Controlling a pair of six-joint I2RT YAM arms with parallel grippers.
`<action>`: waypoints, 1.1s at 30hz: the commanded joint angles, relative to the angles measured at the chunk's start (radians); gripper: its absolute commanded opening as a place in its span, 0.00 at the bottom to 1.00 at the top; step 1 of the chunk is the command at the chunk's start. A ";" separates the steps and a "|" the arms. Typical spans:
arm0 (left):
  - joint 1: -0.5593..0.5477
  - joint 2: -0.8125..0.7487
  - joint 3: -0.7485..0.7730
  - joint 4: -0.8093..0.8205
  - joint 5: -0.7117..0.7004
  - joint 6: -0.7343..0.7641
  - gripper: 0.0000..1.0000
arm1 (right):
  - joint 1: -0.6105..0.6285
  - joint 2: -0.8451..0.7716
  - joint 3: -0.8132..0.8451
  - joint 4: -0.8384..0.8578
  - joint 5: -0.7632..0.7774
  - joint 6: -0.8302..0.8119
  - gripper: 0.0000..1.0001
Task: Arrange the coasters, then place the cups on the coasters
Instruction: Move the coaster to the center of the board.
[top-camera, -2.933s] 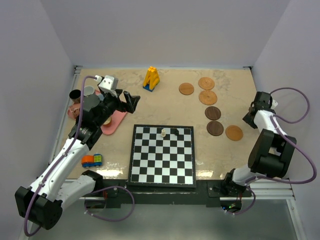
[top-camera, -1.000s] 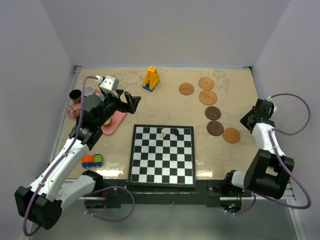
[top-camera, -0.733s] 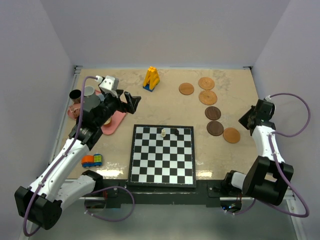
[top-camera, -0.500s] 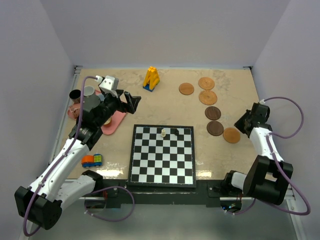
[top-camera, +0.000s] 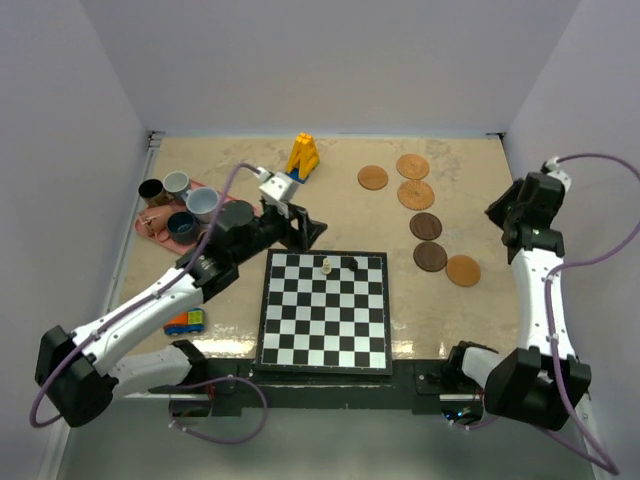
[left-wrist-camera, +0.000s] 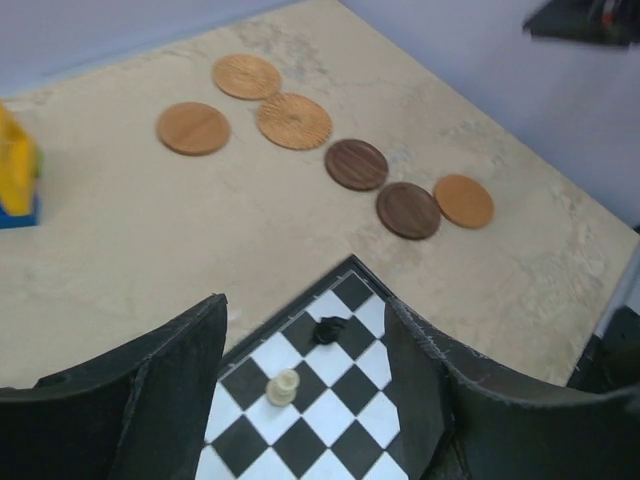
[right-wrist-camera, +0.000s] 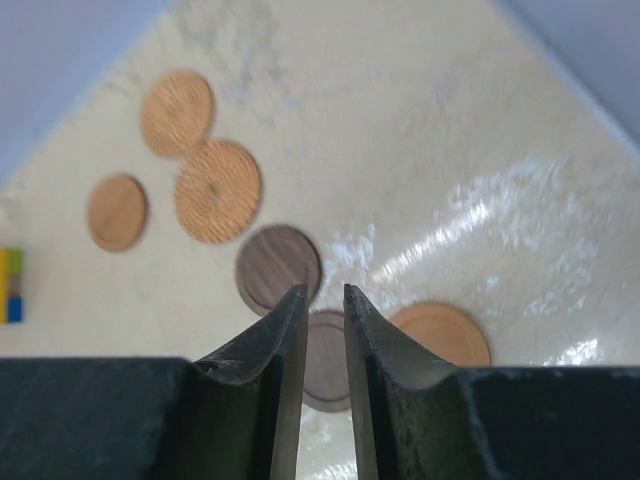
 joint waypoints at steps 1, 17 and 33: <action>-0.214 0.138 0.082 0.066 -0.102 -0.041 0.65 | 0.000 -0.100 0.218 -0.043 0.071 -0.041 0.26; -0.492 0.925 0.621 0.370 0.054 0.131 0.30 | 0.000 -0.196 0.479 -0.100 -0.089 -0.089 0.19; -0.489 1.467 1.207 0.263 0.237 0.192 0.21 | 0.001 -0.216 0.519 -0.135 -0.133 -0.130 0.16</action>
